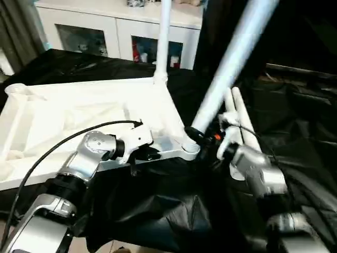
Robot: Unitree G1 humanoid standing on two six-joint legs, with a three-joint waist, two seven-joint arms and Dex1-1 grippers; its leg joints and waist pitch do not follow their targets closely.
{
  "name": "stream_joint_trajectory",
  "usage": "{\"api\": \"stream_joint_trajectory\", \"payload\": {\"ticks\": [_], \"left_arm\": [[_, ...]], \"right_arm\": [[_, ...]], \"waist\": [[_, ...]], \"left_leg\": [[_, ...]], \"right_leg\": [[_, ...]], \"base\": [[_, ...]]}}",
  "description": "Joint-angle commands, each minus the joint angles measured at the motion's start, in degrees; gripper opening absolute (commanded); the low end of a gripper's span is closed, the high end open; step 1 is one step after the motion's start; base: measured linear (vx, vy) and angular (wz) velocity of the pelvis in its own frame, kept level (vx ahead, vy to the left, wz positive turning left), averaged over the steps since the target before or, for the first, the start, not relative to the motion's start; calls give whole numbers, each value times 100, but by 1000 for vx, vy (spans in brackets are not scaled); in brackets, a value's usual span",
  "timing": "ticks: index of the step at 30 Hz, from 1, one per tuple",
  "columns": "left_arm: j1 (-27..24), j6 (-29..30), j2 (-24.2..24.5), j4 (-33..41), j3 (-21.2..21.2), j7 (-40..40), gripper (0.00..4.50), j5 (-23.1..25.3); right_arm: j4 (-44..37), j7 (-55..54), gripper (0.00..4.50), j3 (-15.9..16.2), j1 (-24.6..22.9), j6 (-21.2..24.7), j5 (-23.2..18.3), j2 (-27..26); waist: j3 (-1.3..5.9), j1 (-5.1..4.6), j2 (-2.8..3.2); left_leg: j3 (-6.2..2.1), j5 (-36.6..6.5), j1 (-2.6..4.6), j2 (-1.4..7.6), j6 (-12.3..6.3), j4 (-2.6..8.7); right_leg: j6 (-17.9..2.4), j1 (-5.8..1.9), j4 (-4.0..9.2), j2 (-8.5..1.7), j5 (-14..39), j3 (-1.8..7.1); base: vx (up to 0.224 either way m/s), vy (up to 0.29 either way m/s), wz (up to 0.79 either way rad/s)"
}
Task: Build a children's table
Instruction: Rotate table base
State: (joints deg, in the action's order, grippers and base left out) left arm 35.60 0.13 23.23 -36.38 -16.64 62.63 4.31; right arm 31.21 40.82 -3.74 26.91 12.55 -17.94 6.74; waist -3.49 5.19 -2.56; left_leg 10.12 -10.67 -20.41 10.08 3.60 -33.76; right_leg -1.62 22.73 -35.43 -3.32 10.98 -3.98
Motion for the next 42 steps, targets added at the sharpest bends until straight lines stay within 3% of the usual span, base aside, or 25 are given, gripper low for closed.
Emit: {"api": "stream_joint_trajectory", "payload": {"ticks": [1,5,6,8,9,11,13,14,16,19,20,24,31,35,36,38,39,40,42], "left_arm": [[239,-73,-40,-12,122,-311,0,-16],[320,-85,-90,-111,138,-346,0,-7],[351,-111,-97,-160,136,-340,0,8],[361,-121,-97,-176,134,-336,0,16],[386,-158,-97,-229,120,-318,0,34],[385,-204,-89,-252,99,-319,0,59],[378,-209,-89,-250,94,-321,0,62],[378,-224,-97,-262,86,-335,0,75],[370,-242,-104,-277,87,-345,0,86],[351,-273,-116,-298,87,-360,0,92],[332,-276,-114,-285,86,-363,0,91],[270,-278,-98,-214,87,-355,0,83],[249,-322,-48,-223,103,-340,0,96],[297,-387,-45,-324,86,-337,0,118],[320,-412,-56,-347,68,-284,0,97],[324,-415,-64,-343,60,-251,0,84],[324,-422,-70,-325,41,-191,0,63],[315,-424,-67,-297,11,-115,0,45],[312,-422,-64,-292,-1,-95,0,43]], "right_arm": [[278,-207,191,65,-261,281,176,49],[29,-460,191,-38,-500,237,89,-47],[-152,-512,191,39,-615,213,187,-32],[-221,-516,191,90,-652,205,242,-17],[-345,-422,191,334,-693,155,450,74],[-518,-201,191,726,-710,159,714,216],[-587,-159,191,806,-714,202,748,242],[-670,-119,191,913,-711,243,811,287],[-764,-71,191,1053,-713,264,883,336],[-851,-17,191,1136,-735,324,855,359],[-863,32,191,1174,-736,343,849,385],[-944,186,191,1251,-772,373,860,472],[-1184,331,191,1156,-961,425,767,702],[-1368,492,191,1236,-1061,509,696,819],[-1370,570,191,1353,-993,521,743,811],[-1333,604,191,1404,-936,512,771,796],[-1225,676,191,1507,-801,490,833,764],[-933,755,191,1670,-496,409,1007,727],[-825,776,191,1724,-383,393,1068,718]], "waist": [[276,-22,79],[277,-15,158],[287,3,163],[282,-11,145],[282,-1,165],[278,-6,143],[279,4,154],[282,0,99],[282,3,118],[287,6,96],[296,-4,64],[297,7,72],[312,32,61],[330,42,85],[334,45,112],[343,42,111],[352,41,147],[344,27,148],[325,-8,132]], "left_leg": [[-147,-1682,91,369,62,490],[-158,-1798,112,377,105,505],[-160,-1845,135,387,127,514],[-164,-1820,110,386,124,523],[-160,-1803,106,385,123,524],[-155,-1805,104,374,107,516],[-155,-1741,102,378,78,510],[-147,-1664,92,373,49,506],[-150,-1591,84,377,27,509],[-151,-1539,81,379,-1,507],[-152,-1572,85,384,3,510],[-148,-1514,69,379,-11,505],[-132,-1383,87,391,-54,495],[-129,-1300,77,389,-51,493],[-129,-1269,76,387,-44,492],[-129,-1230,70,386,-41,488],[-134,-1204,70,378,-32,480],[-134,-1233,60,376,-25,483],[-135,-1390,71,365,20,486]], "right_leg": [[-968,-189,560,-590,1980,368],[-900,-177,613,-603,2235,372],[-887,-164,615,-603,2184,373],[-906,-182,599,-596,2100,368],[-898,-184,606,-600,2089,369],[-867,-196,615,-609,2219,373],[-831,-192,619,-616,2278,382],[-819,-196,619,-614,2290,379],[-790,-200,619,-620,2316,381],[-749,-197,625,-624,2392,378],[-731,-201,630,-621,2438,372],[-720,-208,625,-625,2379,378],[-815,-211,588,-613,2004,383],[-922,-244,546,-604,1651,376],[-956,-250,541,-601,1530,376],[-991,-266,522,-600,1414,373],[-1048,-274,498,-603,1311,369],[-1068,-272,505,-602,1329,367],[-1061,-268,533,-599,1614,360]], "base": [[0,0,0],[0,0,0],[0,0,0],[0,0,0],[0,0,0],[0,0,0],[0,0,0],[0,0,0],[0,0,0],[0,0,0],[0,0,0],[0,0,0],[0,0,0],[0,0,0],[0,0,0],[0,0,0],[0,0,0],[0,0,0],[0,0,0]]}}
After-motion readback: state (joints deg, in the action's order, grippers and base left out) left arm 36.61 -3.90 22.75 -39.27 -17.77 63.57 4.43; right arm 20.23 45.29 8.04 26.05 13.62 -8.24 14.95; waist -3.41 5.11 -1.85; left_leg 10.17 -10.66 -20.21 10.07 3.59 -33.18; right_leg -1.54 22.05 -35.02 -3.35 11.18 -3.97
